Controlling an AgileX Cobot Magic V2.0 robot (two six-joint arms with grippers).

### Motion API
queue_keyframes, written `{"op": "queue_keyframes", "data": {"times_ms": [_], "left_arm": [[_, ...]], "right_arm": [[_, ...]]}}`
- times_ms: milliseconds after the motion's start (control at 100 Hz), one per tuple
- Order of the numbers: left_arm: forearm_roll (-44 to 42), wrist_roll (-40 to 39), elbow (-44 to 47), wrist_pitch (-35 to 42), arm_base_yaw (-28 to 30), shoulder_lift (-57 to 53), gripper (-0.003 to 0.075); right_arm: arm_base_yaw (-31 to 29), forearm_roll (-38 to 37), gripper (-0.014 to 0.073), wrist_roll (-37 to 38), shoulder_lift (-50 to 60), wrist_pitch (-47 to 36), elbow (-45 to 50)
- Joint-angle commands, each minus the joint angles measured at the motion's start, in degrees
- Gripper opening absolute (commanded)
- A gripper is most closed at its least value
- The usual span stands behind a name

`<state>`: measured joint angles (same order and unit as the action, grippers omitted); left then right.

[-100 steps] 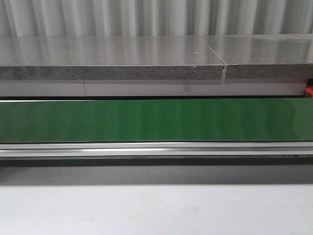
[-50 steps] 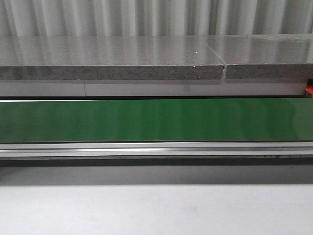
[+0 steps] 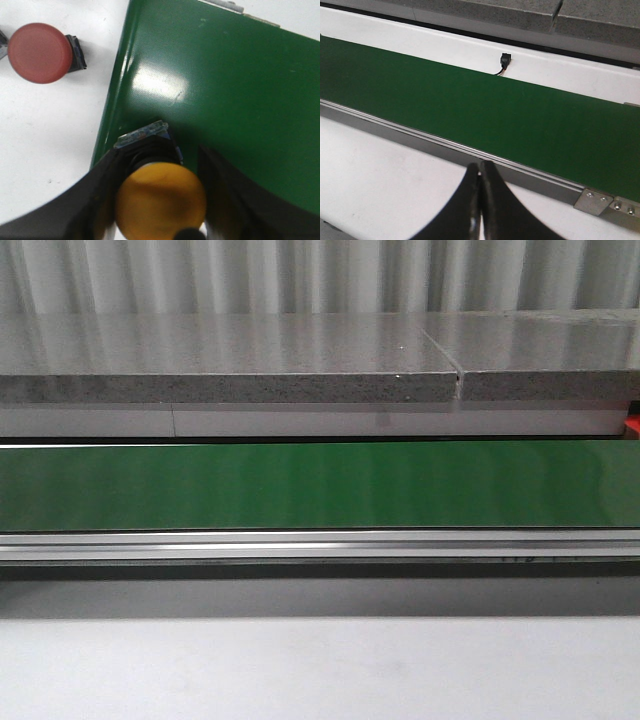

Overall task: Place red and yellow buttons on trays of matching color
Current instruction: 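Set the yellow button on the belt's near end, open left gripper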

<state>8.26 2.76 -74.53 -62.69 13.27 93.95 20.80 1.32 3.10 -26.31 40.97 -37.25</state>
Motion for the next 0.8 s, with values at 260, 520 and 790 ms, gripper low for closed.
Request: {"op": "queue_keyframes", "data": {"times_ms": [260,520,790], "left_arm": [[0.87,0.16,-2.96,1.25,-0.41,-1.69,0.0512],[0.87,-3.34,-8.55,1.65,0.93,-1.79,0.0512],[0.87,-9.76,-12.73,1.14,7.78,-0.59,0.0512]], "right_arm": [[0.02,0.25,-0.0106,-0.75,-0.18,-3.75,-1.47],[0.02,0.25,-0.0106,-0.75,-0.18,-3.75,-1.47],[0.02,0.25,-0.0106,-0.75,-0.18,-3.75,-1.47]]}}
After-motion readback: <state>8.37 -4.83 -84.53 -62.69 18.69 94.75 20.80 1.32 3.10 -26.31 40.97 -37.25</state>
